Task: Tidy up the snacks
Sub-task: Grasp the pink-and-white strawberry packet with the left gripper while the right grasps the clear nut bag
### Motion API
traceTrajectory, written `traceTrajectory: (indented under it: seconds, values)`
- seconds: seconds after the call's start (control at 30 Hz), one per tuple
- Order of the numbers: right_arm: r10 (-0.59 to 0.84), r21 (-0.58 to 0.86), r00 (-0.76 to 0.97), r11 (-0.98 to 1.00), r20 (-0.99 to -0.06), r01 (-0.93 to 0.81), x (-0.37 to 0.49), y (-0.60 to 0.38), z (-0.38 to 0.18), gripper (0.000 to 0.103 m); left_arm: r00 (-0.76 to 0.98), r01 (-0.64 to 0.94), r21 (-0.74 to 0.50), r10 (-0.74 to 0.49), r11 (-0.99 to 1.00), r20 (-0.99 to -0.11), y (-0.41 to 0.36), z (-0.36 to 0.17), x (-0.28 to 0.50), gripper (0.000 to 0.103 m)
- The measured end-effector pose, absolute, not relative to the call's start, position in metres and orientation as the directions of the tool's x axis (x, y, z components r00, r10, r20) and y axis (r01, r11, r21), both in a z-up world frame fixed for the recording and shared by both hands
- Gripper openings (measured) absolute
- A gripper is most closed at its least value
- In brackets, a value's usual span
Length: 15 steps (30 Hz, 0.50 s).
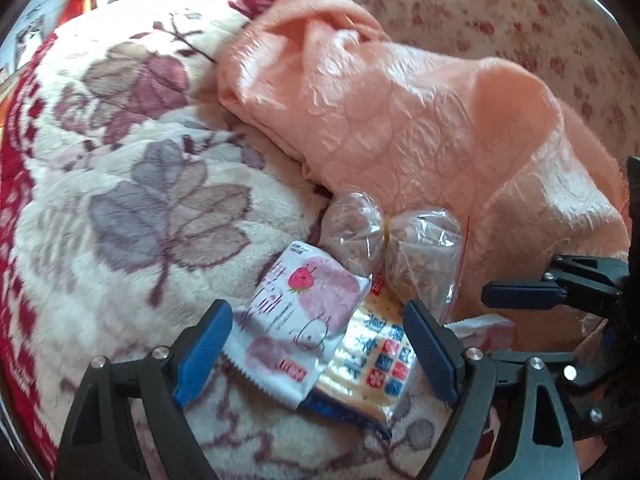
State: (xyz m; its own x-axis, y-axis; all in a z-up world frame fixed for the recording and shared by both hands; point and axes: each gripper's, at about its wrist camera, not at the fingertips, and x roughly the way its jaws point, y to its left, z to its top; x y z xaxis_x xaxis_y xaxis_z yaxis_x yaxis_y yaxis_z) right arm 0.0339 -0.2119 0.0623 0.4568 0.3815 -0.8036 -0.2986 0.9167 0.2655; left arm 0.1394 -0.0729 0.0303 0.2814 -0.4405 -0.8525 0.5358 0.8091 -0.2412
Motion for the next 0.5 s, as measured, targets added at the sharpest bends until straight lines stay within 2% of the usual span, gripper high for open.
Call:
traceTrajectory:
  seconds: [0.07, 0.1, 0.13, 0.17, 0.27, 0.4, 0.43, 0.47, 0.5]
  values:
    - [0.382, 0.268, 0.456, 0.917, -0.804, -0.296, 0.035, -0.212, 0.061, 0.047, 0.285, 0.542, -0.221, -0.424, 0.811, -0.860, -0.078, 0.027, 0.144, 0.088]
    - [0.383, 0.270, 0.455, 0.917, -0.804, -0.294, 0.036, -0.213, 0.061, 0.047, 0.295, 0.544, -0.204, -0.413, 0.814, -0.861, -0.081, 0.026, 0.145, 0.082]
    - [0.383, 0.273, 0.452, 0.917, -0.806, -0.290, 0.037, -0.213, 0.060, 0.047, 0.302, 0.546, -0.201, -0.415, 0.813, -0.858, -0.082, 0.026, 0.146, 0.067]
    - [0.384, 0.276, 0.450, 0.917, -0.806, -0.288, 0.038, -0.214, 0.060, 0.047, 0.297, 0.542, -0.211, -0.420, 0.814, -0.857, -0.082, 0.025, 0.148, 0.063]
    - [0.378, 0.267, 0.450, 0.918, -0.809, -0.292, 0.044, -0.213, 0.061, 0.047, 0.313, 0.534, -0.216, -0.429, 0.818, -0.848, -0.080, 0.027, 0.148, 0.062]
    - [0.328, 0.195, 0.474, 0.931, -0.817, -0.309, 0.060, -0.210, 0.072, 0.048, 0.374, 0.522, -0.158, -0.392, 0.838, -0.841, -0.074, 0.034, 0.139, 0.061]
    - [0.311, 0.170, 0.474, 0.933, -0.824, -0.316, 0.066, -0.209, 0.073, 0.051, 0.384, 0.509, -0.154, -0.384, 0.847, -0.839, -0.070, 0.036, 0.137, 0.061]
    - [0.292, 0.143, 0.471, 0.935, -0.832, -0.326, 0.074, -0.206, 0.075, 0.059, 0.392, 0.496, -0.152, -0.377, 0.855, -0.839, -0.066, 0.040, 0.134, 0.061]
    - [0.276, 0.121, 0.469, 0.934, -0.839, -0.335, 0.081, -0.203, 0.075, 0.062, 0.404, 0.479, -0.143, -0.363, 0.866, -0.839, -0.060, 0.043, 0.132, 0.061]
